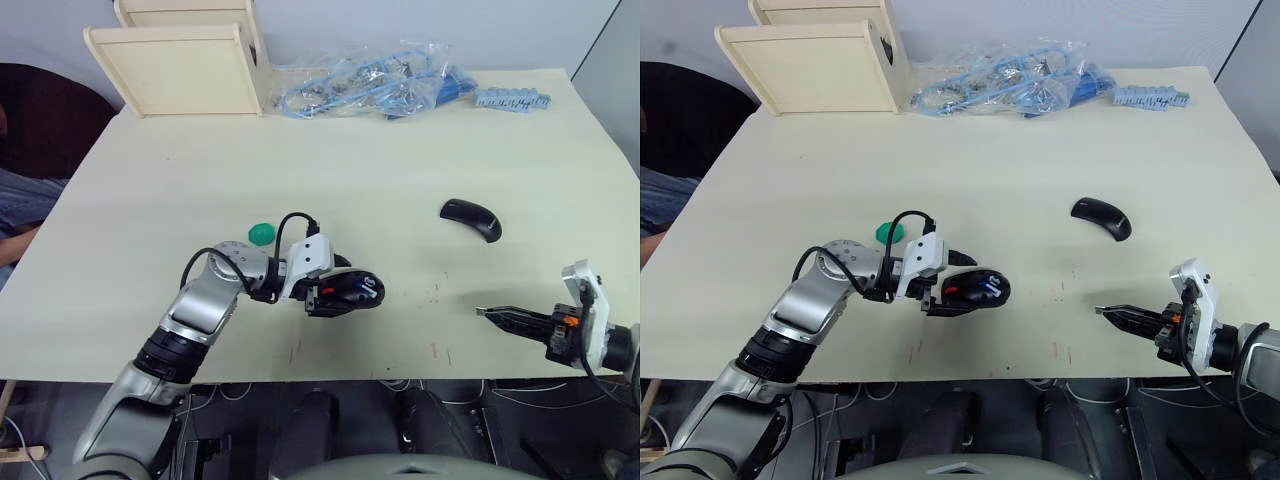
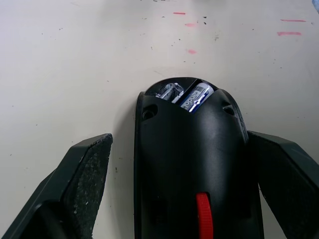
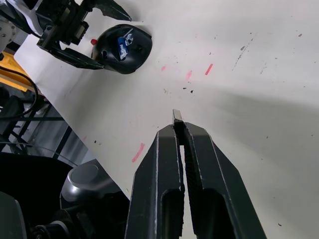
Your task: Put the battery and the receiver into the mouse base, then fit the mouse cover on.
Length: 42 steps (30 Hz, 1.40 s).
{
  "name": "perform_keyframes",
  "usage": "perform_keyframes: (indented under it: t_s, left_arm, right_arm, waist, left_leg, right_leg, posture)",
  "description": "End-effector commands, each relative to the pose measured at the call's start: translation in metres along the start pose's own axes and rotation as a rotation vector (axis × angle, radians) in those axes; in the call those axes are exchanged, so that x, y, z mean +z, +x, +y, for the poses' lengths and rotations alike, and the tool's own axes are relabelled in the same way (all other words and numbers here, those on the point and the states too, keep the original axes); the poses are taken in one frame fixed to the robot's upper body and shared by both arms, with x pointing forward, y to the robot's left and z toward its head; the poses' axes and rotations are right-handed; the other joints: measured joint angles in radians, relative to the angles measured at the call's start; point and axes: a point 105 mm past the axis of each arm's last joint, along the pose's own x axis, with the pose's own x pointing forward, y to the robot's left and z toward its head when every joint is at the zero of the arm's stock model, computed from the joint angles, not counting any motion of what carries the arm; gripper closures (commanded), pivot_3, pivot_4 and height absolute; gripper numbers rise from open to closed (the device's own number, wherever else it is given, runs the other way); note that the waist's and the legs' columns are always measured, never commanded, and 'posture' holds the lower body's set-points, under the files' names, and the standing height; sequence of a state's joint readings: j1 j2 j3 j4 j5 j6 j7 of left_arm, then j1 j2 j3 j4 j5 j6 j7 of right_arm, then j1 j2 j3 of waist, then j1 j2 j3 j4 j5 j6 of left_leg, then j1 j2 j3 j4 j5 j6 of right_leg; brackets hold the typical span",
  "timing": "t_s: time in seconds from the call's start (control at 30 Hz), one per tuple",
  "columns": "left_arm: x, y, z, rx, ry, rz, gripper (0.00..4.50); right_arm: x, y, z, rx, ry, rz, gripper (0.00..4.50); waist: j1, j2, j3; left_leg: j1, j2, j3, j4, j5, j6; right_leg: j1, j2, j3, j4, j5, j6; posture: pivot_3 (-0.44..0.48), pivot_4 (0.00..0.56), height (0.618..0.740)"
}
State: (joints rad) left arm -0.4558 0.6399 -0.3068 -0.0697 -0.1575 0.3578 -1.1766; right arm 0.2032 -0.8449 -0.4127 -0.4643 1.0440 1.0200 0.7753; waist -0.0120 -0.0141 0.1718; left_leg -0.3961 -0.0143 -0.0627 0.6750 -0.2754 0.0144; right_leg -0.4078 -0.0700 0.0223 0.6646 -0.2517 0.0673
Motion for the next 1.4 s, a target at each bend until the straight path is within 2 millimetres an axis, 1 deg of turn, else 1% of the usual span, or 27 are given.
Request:
perform_keyframes:
  t_s: [0.03, 0.3, 0.33, 0.37, 0.4, 0.43, 0.7, 0.87, 0.97, 1.2, 1.3, 1.4]
  left_arm:
    - [0.008, -0.003, -0.001, 0.002, 0.042, -0.011, 0.06]
    - [0.008, -0.003, -0.002, -0.006, 0.043, -0.004, 0.06]
    - [0.008, -0.002, -0.002, -0.006, 0.039, -0.005, 0.56]
    - [0.008, -0.002, -0.002, -0.007, 0.035, -0.006, 0.83]
    - [0.008, -0.002, -0.002, -0.009, 0.034, -0.004, 1.40]
    - [0.008, -0.002, -0.002, -0.009, 0.033, -0.004, 1.65]
    - [0.011, -0.003, -0.002, -0.005, 0.032, -0.015, 1.64]
    - [0.015, 0.001, 0.000, -0.002, 0.034, -0.021, 1.64]
    - [0.016, 0.004, 0.000, -0.001, 0.035, -0.023, 1.64]
    - [0.024, 0.018, 0.004, -0.011, 0.053, -0.033, 1.64]
    - [0.028, 0.028, 0.005, -0.023, 0.064, -0.028, 1.64]
    - [0.028, 0.033, 0.007, -0.031, 0.071, -0.022, 1.64]
  right_arm:
    - [0.009, -0.004, 0.005, 0.004, -0.042, -0.026, 4.50]
    - [0.009, -0.004, 0.006, 0.005, -0.042, -0.027, 4.50]
    - [0.009, -0.004, 0.006, 0.005, -0.042, -0.028, 4.50]
    - [0.009, -0.003, 0.006, 0.005, -0.042, -0.028, 4.50]
    - [0.009, -0.003, 0.006, 0.005, -0.042, -0.028, 4.50]
    - [0.009, -0.003, 0.006, 0.005, -0.042, -0.028, 4.50]
    - [0.012, -0.002, 0.007, 0.009, -0.052, -0.028, 4.50]
    - [0.022, 0.000, 0.010, 0.018, -0.077, -0.036, 4.50]
    - [0.024, 0.001, 0.010, 0.015, -0.087, -0.022, 4.50]
    - [0.031, 0.006, 0.013, -0.001, -0.121, 0.036, 4.50]
    - [0.040, 0.012, 0.016, -0.013, -0.180, 0.087, 4.50]
    - [0.049, 0.019, 0.017, -0.040, -0.224, 0.138, 4.50]
  waist:
    - [0.000, 0.000, 0.000]
    - [0.000, 0.000, 0.000]
    - [0.000, 0.000, 0.000]
    - [0.000, 0.000, 0.000]
    - [0.000, 0.000, 0.000]
    - [0.000, 0.000, 0.000]
    - [0.000, 0.000, 0.000]
    - [0.000, 0.000, 0.000]
    - [0.000, 0.000, 0.000]
    - [0.001, 0.000, 0.000]
    - [-0.002, 0.000, 0.000]
    - [-0.004, 0.000, 0.000]
  left_leg:
    - [0.000, 0.000, 0.000, 0.000, 0.000, 0.000]
    - [0.000, 0.000, 0.000, 0.000, 0.000, 0.000]
    - [0.000, 0.000, 0.000, 0.000, 0.000, 0.000]
    - [0.000, 0.000, 0.000, 0.000, 0.000, 0.000]
    - [0.000, 0.000, 0.000, 0.000, 0.000, 0.000]
    - [0.000, 0.000, 0.000, 0.000, 0.000, 0.000]
    - [0.000, 0.000, 0.000, 0.000, 0.000, 0.000]
    - [0.000, 0.000, 0.000, 0.000, 0.000, 0.000]
    - [0.000, 0.000, 0.000, 0.000, 0.000, 0.000]
    - [-0.001, 0.000, 0.000, 0.001, 0.000, 0.000]
    - [-0.001, 0.000, 0.000, 0.001, 0.000, 0.000]
    - [-0.001, 0.000, 0.001, 0.003, 0.000, 0.000]
  right_leg:
    - [0.000, 0.000, 0.000, 0.000, 0.000, 0.000]
    - [0.000, 0.000, 0.000, 0.000, 0.000, 0.000]
    - [0.000, 0.000, 0.000, 0.000, 0.000, 0.000]
    - [0.000, 0.000, 0.000, 0.000, 0.000, 0.000]
    - [0.000, 0.000, 0.000, 0.000, 0.000, 0.000]
    - [0.000, 0.000, 0.000, 0.000, 0.000, 0.000]
    - [0.000, 0.000, 0.000, 0.000, 0.000, 0.000]
    - [0.000, 0.000, 0.000, 0.000, 0.000, 0.000]
    - [0.000, 0.000, 0.000, 0.000, 0.000, 0.000]
    - [0.000, 0.000, 0.000, 0.000, 0.000, 0.000]
    - [0.000, 0.000, 0.000, 0.000, 0.000, 0.000]
    - [0.000, 0.000, 0.000, 0.000, 0.000, 0.000]
  posture:
    - [0.000, 0.150, 0.740]
    - [0.000, 0.150, 0.740]
    - [0.000, 0.150, 0.740]
    - [0.000, 0.150, 0.740]
    - [0.000, 0.150, 0.740]
    - [0.000, 0.150, 0.740]
    - [0.000, 0.150, 0.740]
    - [0.000, 0.150, 0.740]
    - [0.000, 0.150, 0.740]
    - [0.000, 0.150, 0.740]
    - [0.000, 0.150, 0.740]
    - [0.000, 0.150, 0.740]
